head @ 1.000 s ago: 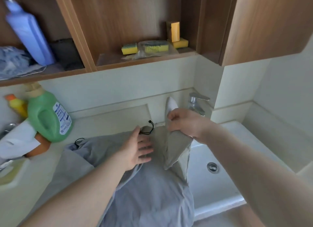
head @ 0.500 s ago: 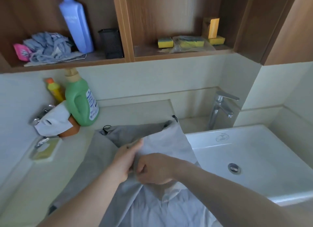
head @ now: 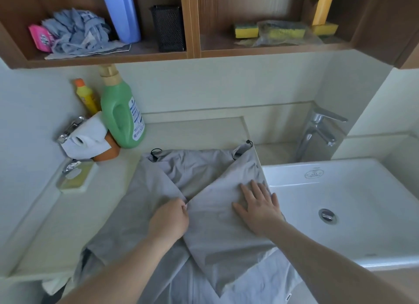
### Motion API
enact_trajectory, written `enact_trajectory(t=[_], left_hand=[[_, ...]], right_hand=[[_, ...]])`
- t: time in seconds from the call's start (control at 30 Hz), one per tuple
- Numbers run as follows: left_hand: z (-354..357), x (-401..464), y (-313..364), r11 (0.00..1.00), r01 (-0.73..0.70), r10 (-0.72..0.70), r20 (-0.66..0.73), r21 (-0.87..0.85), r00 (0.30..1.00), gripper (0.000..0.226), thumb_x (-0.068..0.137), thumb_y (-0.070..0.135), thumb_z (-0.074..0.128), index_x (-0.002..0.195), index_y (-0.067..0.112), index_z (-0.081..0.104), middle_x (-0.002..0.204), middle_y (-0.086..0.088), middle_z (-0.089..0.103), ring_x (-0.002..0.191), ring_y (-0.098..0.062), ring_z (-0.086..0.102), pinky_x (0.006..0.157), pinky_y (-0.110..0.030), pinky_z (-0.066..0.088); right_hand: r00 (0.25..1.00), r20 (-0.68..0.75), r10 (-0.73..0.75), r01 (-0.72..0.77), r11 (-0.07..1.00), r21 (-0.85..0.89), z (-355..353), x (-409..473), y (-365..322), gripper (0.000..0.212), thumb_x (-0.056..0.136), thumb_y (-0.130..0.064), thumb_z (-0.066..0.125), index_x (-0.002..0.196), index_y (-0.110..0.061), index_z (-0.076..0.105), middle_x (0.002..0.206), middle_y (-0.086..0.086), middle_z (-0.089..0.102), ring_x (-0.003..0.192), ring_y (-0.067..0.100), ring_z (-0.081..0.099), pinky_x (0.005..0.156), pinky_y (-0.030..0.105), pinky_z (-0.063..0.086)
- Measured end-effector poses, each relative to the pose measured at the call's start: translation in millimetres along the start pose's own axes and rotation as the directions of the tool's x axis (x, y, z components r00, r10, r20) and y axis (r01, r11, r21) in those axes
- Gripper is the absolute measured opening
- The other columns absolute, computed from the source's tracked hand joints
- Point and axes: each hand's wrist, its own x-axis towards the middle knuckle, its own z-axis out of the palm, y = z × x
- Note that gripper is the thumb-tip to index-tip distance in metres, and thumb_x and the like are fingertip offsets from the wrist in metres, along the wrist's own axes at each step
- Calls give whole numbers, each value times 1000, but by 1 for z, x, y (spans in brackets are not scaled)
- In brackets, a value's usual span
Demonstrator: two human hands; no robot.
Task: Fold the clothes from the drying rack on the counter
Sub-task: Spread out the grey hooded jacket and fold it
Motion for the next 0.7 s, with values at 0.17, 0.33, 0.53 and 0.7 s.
enact_trajectory(t=[0.17, 0.33, 0.53, 0.7], left_hand=[[13, -10, 20, 975, -114, 153, -197, 192, 968, 45, 86, 42, 46, 121, 20, 62, 129, -10, 55, 116, -39, 53, 95, -51, 48], [31, -9, 29, 976, 23, -49, 114, 216, 992, 79, 94, 76, 13, 162, 36, 3, 171, -4, -13, 155, -37, -11, 120, -67, 1], [45, -9, 18, 949, -9, -15, 73, 315, 997, 83, 92, 78, 9, 161, 35, -7, 169, -4, -21, 154, -39, -17, 118, -69, -5], [42, 1, 18, 952, -8, -18, 84, 306, 996, 81, 93, 78, 10, 162, 35, -3, 169, -4, -20, 153, -38, -18, 118, -69, -6]], right_hand=[[997, -68, 19, -26, 994, -103, 5, -1, -2, 74, 95, -73, 16, 160, -41, -1, 170, -4, -12, 156, 25, -16, 122, 61, -6], [987, -141, -70, 57, 994, -94, 10, -6, -18, 71, 94, -76, 13, 158, -48, -2, 170, -5, -13, 156, 30, -15, 119, 66, -8], [997, -29, -73, 66, 976, -207, 24, -1, -15, 78, 89, -81, 2, 158, -46, -12, 170, -4, -16, 156, 31, -13, 116, 69, -7], [997, -17, -81, 76, 973, -218, 22, 8, -18, 79, 89, -81, 0, 158, -45, -11, 169, -4, -16, 156, 30, -13, 116, 70, -5]])
